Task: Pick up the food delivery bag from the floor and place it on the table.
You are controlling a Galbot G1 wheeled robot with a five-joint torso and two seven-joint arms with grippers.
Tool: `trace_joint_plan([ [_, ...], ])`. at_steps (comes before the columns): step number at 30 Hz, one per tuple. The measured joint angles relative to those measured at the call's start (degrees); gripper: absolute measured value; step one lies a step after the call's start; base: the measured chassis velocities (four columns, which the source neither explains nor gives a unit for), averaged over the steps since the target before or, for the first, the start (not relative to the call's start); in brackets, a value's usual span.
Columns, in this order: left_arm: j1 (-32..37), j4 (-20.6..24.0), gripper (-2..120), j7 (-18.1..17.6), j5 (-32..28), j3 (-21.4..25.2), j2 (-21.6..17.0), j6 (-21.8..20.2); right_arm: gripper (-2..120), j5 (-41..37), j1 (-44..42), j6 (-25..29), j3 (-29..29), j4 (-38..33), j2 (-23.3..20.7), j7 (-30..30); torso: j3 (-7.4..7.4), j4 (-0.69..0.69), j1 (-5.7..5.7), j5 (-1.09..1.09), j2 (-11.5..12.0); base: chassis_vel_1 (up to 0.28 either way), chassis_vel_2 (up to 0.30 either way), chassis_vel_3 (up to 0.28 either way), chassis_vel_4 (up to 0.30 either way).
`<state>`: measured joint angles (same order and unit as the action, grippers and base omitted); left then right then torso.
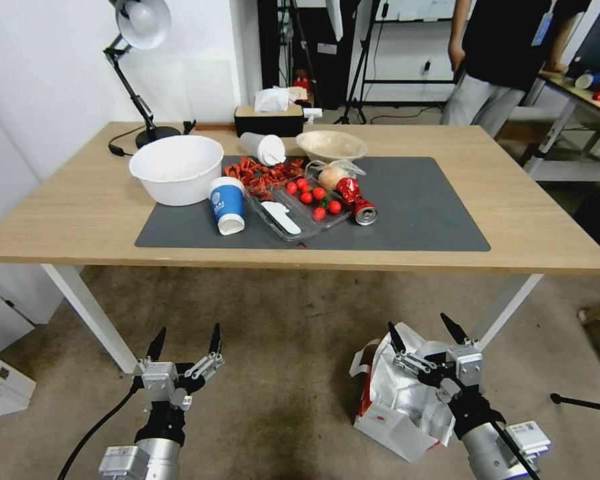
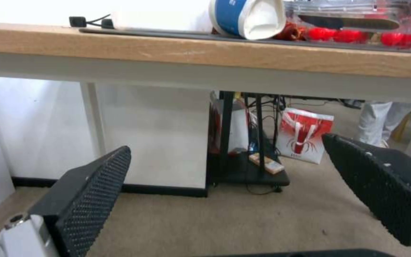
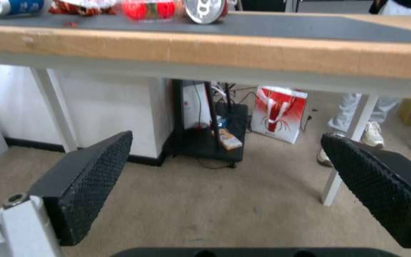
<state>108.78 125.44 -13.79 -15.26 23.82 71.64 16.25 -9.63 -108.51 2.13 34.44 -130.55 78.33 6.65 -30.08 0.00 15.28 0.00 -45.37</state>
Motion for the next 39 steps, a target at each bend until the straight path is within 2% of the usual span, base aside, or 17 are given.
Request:
trace_joint_plan([
  [39, -0.9, -1.3, 100, -0.9, -0.2, -0.4, 0.0, 0.5, 100, -0.2, 0.4, 0.0, -0.5, 1.6, 0.4, 1.3, 5.66, 0.00, -3.85, 0.00, 9.5, 0.000, 0.000, 0.000, 0.000],
])
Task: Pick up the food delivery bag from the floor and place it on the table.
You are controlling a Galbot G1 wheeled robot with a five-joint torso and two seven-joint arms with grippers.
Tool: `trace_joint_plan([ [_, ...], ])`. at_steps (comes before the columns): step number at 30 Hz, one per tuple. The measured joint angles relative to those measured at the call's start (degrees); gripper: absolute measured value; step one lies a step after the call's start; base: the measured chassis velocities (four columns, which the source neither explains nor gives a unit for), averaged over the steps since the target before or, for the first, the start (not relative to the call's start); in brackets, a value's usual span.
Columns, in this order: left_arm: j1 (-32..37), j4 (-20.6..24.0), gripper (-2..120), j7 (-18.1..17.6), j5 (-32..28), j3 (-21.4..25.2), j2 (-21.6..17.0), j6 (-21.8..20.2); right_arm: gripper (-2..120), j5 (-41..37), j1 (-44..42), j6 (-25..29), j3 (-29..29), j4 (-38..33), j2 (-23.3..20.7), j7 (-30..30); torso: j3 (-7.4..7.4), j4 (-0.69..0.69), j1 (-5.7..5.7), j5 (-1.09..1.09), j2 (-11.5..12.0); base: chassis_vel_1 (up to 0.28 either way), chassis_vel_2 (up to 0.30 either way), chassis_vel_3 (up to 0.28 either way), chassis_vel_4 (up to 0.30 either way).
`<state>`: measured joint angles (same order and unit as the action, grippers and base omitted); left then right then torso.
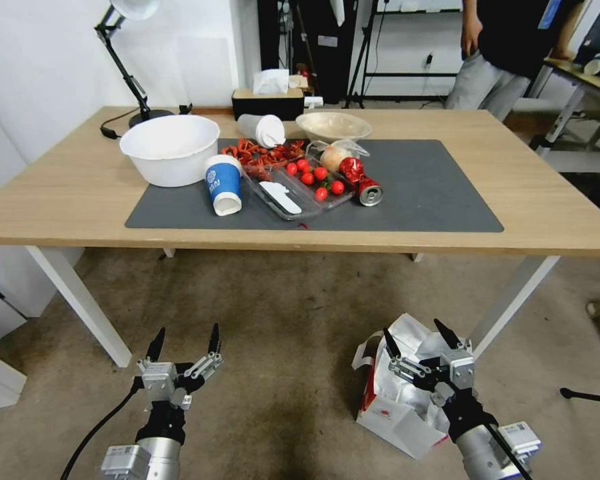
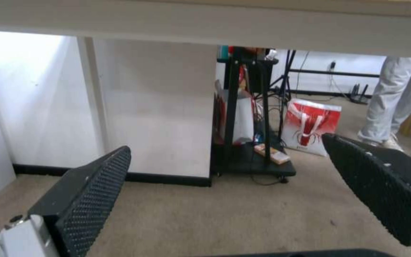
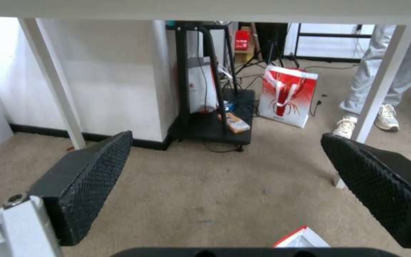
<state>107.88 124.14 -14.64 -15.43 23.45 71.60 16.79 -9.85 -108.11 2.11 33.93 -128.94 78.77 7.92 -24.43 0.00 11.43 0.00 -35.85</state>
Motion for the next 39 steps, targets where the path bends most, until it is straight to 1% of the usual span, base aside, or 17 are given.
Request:
trace_joint_plan([
  [4, 0.0, 0.0, 100, 0.0, 0.0, 0.0, 0.1, 0.0, 100, 0.0, 0.0, 0.0, 0.0, 0.0, 0.0, 0.1, 0.49, 0.00, -0.34, 0.00, 0.8, 0.000, 0.000, 0.000, 0.000],
  [5, 0.1, 0.0, 100, 0.0, 0.0, 0.0, 0.2, 0.0, 100, 0.1, 0.0, 0.0, 0.0, -0.1, 0.0, 0.1, 1.14, 0.00, -0.74, 0.00, 1.9, 0.000, 0.000, 0.000, 0.000],
  [20, 0.3, 0.2, 100, 0.1, 0.1, -0.1, 0.2, 0.5, 100, -0.1, -0.2, 0.0, 0.3, -1.3, -0.4, 0.2, 3.17, 0.00, -2.07, 0.00, 5.2, 0.000, 0.000, 0.000, 0.000],
  [23, 0.5, 0.5, 100, 0.1, 0.2, -0.1, 0.2, 0.4, 100, -0.4, -0.5, -0.1, 0.6, -1.9, -0.7, 0.2, 3.77, 0.00, -2.37, 0.00, 6.2, 0.000, 0.000, 0.000, 0.000],
  [39, 0.7, 0.4, 100, 0.2, 0.5, -0.2, 0.3, 0.8, 100, -0.4, -0.7, 0.1, 0.8, -1.7, -0.6, 0.1, 6.00, 0.00, -3.78, 0.00, 9.8, 0.000, 0.000, 0.000, 0.000],
])
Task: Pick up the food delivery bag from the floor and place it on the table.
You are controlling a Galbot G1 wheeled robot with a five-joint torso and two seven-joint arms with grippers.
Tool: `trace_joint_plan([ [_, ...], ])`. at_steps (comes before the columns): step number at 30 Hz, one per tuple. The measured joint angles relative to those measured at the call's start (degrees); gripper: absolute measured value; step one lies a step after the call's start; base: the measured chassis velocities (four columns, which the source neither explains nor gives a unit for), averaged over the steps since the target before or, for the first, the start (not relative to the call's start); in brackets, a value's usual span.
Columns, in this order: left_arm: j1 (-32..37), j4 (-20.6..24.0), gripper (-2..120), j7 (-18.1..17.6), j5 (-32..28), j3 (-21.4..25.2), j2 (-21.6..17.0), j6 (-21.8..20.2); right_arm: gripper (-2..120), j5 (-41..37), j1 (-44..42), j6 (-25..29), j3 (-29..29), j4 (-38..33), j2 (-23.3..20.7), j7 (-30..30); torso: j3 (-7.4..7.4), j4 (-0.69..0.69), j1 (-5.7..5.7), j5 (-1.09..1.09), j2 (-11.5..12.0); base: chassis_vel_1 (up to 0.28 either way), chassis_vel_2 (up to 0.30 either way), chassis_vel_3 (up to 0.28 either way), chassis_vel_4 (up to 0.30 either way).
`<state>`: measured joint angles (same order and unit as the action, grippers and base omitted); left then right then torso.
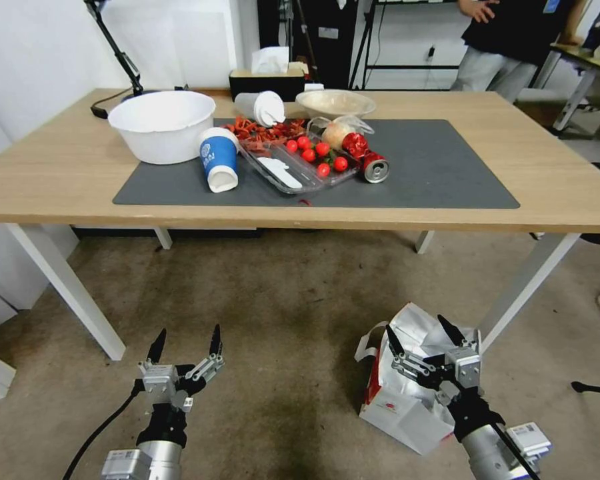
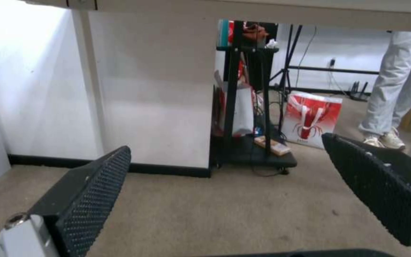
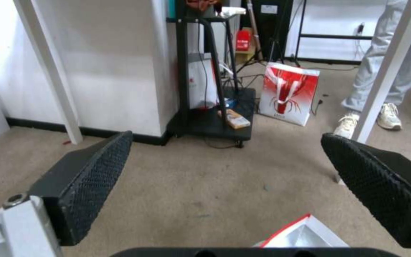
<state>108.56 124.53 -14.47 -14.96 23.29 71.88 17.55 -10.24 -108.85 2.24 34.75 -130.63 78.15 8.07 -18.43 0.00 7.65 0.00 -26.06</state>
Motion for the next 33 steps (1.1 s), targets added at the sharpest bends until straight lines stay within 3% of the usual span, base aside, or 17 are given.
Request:
trace_joint_plan([
  [13, -0.4, -0.1, 100, -0.9, 0.2, 0.0, 0.1, -0.1, 100, -0.2, 0.3, 0.0, 0.0, 0.1, -0.2, 0.0, 2.07, 0.00, -1.00, 0.00, 3.1, 0.000, 0.000, 0.000, 0.000],
  [33, -0.3, -0.8, 100, 2.1, 0.5, 0.3, -0.2, 0.3, 100, -0.4, 0.4, -0.1, 0.2, 0.3, -0.3, 0.0, 5.15, 0.00, -2.49, 0.00, 7.6, 0.000, 0.000, 0.000, 0.000],
])
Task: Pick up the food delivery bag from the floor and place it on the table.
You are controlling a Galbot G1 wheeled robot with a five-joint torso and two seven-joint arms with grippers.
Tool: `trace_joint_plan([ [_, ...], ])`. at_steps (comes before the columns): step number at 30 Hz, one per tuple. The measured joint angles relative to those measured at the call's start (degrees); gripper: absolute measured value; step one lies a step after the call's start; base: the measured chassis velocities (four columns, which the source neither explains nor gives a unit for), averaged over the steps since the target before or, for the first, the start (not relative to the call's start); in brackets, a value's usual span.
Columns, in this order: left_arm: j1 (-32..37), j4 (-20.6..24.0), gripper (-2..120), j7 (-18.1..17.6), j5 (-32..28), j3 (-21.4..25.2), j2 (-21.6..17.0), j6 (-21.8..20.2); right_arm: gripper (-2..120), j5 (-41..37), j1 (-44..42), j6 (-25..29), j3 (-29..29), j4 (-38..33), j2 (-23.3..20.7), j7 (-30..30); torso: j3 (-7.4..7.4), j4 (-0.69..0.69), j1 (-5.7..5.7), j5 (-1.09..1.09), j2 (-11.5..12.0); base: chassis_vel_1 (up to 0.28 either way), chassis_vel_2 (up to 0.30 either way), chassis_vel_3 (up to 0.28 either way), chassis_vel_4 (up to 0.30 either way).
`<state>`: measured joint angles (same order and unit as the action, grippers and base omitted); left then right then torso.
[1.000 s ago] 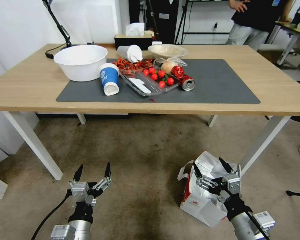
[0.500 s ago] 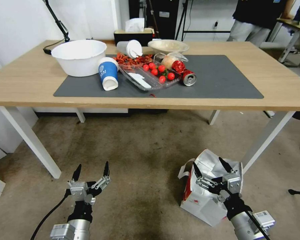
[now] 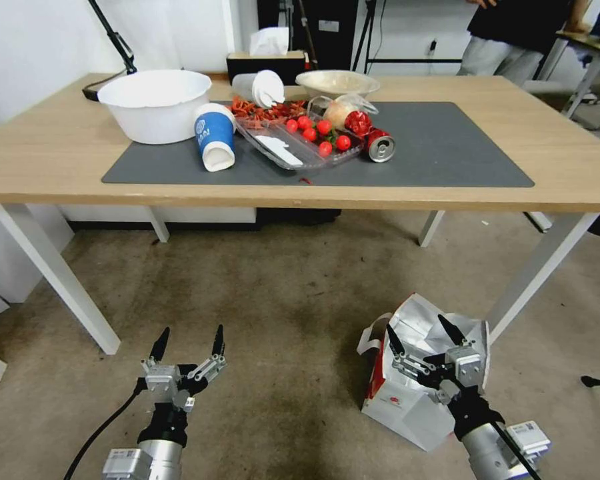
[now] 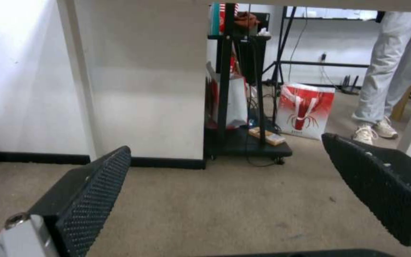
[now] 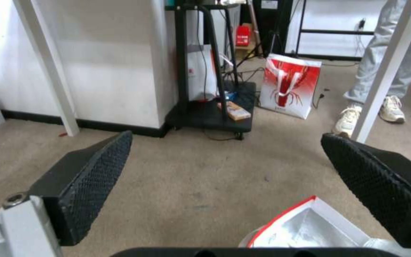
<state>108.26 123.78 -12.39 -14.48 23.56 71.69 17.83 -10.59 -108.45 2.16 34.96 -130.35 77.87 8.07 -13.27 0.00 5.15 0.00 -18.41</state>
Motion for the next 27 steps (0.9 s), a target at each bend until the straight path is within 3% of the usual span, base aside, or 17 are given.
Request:
trace_joint_plan([
  [27, -0.1, -0.7, 100, 0.3, 0.4, -0.5, 0.4, 1.2, 100, -0.2, -0.1, 0.0, 0.5, 0.2, 0.2, 0.1, 4.47, 0.00, -1.62, 0.00, 6.1, 0.000, 0.000, 0.000, 0.000],
])
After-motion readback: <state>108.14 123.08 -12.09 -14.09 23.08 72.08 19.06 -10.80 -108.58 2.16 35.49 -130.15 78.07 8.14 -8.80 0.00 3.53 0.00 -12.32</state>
